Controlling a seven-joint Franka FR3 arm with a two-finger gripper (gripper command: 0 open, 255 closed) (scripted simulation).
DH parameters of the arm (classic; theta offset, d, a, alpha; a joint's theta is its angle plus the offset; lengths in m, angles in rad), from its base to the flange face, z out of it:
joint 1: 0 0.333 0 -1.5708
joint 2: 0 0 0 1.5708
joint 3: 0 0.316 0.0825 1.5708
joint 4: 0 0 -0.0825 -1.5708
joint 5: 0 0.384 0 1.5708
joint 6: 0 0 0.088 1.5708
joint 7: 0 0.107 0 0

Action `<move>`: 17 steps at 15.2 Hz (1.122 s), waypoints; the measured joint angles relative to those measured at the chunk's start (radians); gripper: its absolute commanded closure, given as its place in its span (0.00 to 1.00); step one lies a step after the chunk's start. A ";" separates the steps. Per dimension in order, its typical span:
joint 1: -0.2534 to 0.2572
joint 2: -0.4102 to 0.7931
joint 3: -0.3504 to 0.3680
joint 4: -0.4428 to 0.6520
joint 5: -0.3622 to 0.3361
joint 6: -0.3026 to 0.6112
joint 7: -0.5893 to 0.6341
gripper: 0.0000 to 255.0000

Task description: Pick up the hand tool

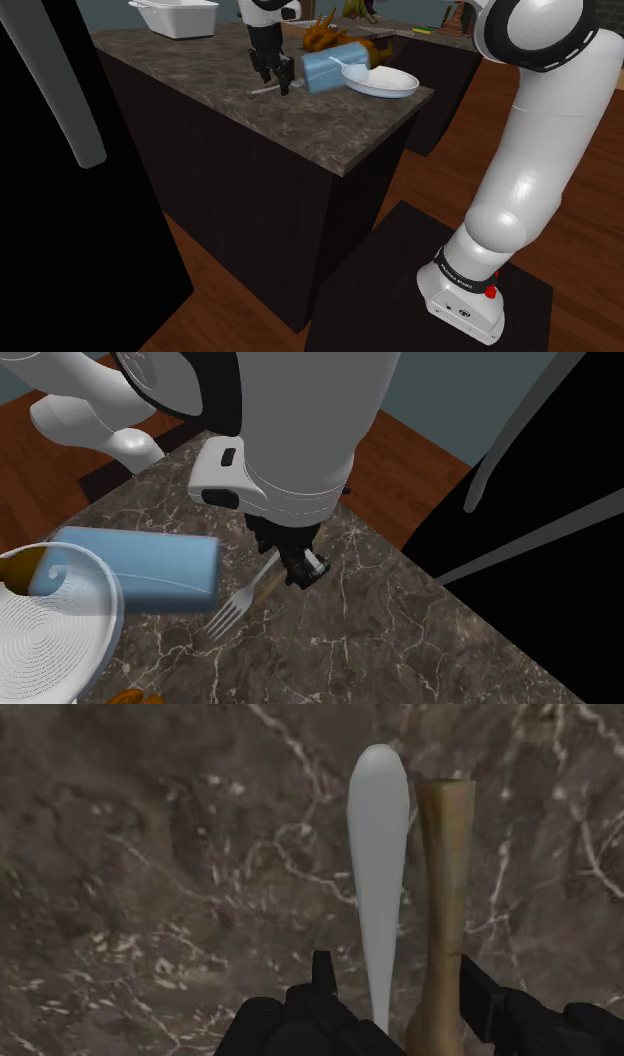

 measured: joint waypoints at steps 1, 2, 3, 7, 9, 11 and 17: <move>0.000 -0.002 0.000 0.001 0.000 0.003 0.000 1.00; 0.000 -0.002 0.000 0.002 -0.001 0.004 0.000 1.00; -0.001 -0.003 0.000 0.000 -0.001 0.005 0.000 1.00; -0.002 -0.008 0.000 -0.006 0.001 0.009 0.001 1.00; -0.001 -0.006 0.000 -0.003 0.000 0.006 0.001 1.00; 0.003 0.002 0.001 0.018 -0.001 -0.014 -0.002 1.00; 0.020 0.028 0.002 0.128 -0.014 -0.100 -0.017 1.00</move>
